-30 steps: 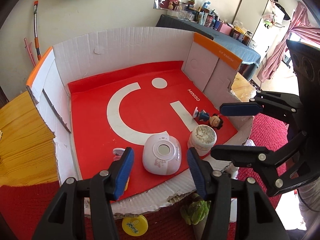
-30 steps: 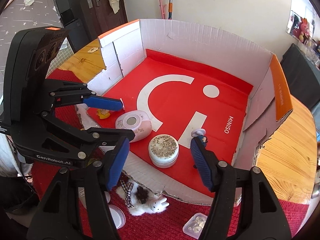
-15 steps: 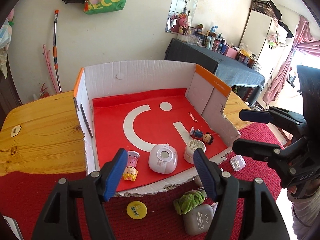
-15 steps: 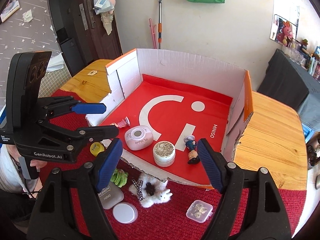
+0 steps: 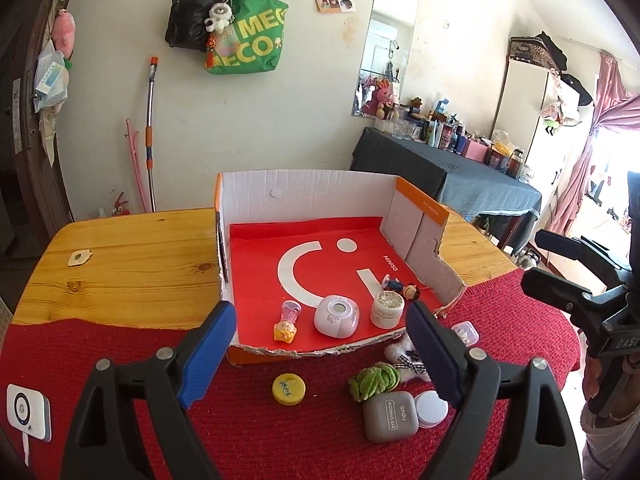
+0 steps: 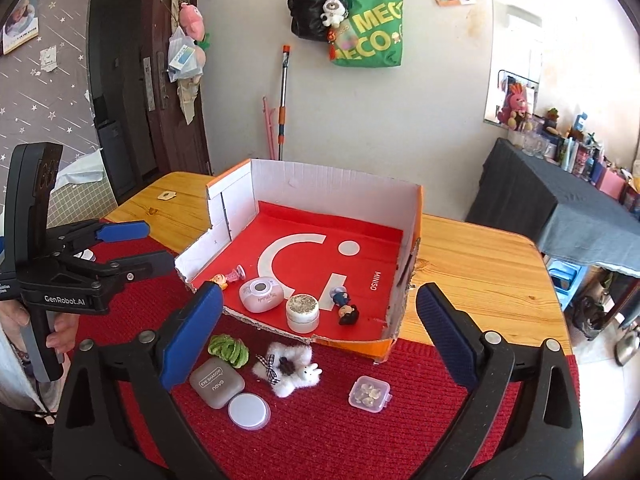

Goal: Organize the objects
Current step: 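Withdraw both open tools from the box back over the mat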

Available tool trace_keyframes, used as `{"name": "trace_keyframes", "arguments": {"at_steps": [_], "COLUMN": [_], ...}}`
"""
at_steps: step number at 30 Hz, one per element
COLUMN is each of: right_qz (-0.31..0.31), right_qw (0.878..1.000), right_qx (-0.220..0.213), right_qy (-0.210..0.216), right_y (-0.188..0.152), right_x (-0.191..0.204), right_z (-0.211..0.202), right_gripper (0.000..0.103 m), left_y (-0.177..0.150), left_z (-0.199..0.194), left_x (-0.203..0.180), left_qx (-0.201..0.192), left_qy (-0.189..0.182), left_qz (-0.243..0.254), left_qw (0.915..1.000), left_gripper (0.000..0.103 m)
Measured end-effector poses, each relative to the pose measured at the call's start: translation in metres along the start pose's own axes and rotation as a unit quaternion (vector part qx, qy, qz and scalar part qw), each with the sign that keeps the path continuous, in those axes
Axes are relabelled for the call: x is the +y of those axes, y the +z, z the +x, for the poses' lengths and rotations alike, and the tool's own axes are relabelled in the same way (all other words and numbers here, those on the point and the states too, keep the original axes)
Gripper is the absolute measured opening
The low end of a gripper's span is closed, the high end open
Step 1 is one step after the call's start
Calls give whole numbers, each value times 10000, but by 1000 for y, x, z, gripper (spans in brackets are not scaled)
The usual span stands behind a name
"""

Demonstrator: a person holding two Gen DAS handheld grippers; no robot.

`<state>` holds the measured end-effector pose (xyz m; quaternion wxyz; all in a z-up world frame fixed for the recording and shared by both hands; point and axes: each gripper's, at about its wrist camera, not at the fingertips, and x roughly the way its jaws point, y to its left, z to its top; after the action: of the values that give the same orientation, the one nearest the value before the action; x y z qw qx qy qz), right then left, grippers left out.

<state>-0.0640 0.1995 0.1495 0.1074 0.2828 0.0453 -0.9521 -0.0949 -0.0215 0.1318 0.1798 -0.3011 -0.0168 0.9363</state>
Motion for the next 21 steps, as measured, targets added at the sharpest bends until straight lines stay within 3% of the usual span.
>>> {"name": "trace_keyframes", "arguments": {"at_steps": [7,21], "right_qz": [319,640], "right_qw": [9989,9975], "right_qx": [-213,84], "right_qy": [-282,-286], "right_y": [-31,-95], "right_x": [1,11], "right_z": [-16,-11], "right_gripper": [102,103], "left_y": [-28,-86], "left_z": [-17,-11], "left_x": [-6,-18], "left_qx": [-151,108], "left_qy": [150,472], "left_qz": [-105,-186], "left_qw": [9997,9987], "left_gripper": [100,103]}}
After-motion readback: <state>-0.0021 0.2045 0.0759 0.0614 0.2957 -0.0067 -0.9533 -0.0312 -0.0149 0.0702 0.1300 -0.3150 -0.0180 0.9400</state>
